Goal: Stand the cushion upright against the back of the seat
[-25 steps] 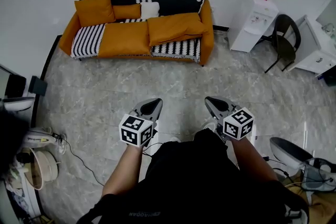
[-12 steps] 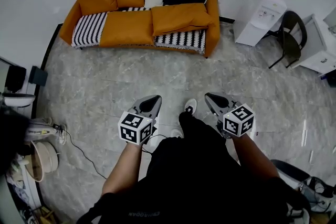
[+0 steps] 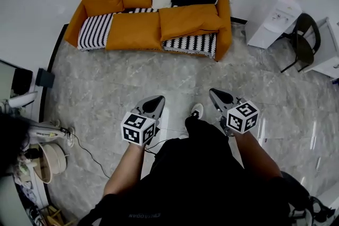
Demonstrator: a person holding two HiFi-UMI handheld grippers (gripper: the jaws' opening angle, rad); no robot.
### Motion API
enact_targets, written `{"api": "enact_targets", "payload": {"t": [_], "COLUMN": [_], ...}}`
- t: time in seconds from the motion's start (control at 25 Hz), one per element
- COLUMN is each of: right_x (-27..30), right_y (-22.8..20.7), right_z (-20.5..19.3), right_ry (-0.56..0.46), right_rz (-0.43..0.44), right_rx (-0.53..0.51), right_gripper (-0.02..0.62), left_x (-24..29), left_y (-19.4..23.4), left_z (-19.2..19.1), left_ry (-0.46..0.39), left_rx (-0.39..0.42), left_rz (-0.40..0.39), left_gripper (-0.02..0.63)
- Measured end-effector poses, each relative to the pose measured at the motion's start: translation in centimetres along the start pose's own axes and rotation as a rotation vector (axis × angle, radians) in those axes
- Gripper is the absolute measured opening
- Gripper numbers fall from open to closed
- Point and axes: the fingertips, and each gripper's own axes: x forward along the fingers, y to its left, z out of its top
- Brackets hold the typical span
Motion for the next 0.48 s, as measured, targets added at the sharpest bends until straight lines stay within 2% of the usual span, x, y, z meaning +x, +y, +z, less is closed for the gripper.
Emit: {"api": "enact_targets", "payload": {"t": [0.24,0.48], "right_x": [3.5,6.3], "right_y": [-4.7,-8.5], "right_z": [3.5,8.2], "right_ry": [-0.017,-0.042], "right_rz": [-0.011,-0.006], "right_rx": [0.022,-0.002], "right_gripper": [0.037,0.037], "left_x": [4.1,7.7], "left_y": [3.2,6.0], "left_z": [4.8,9.0], "left_ry": [-0.012,-0.023], "left_rx": [0.022,0.030], "left_rz": [0.006,0.019], "left_gripper": [0.017,0.017]}}
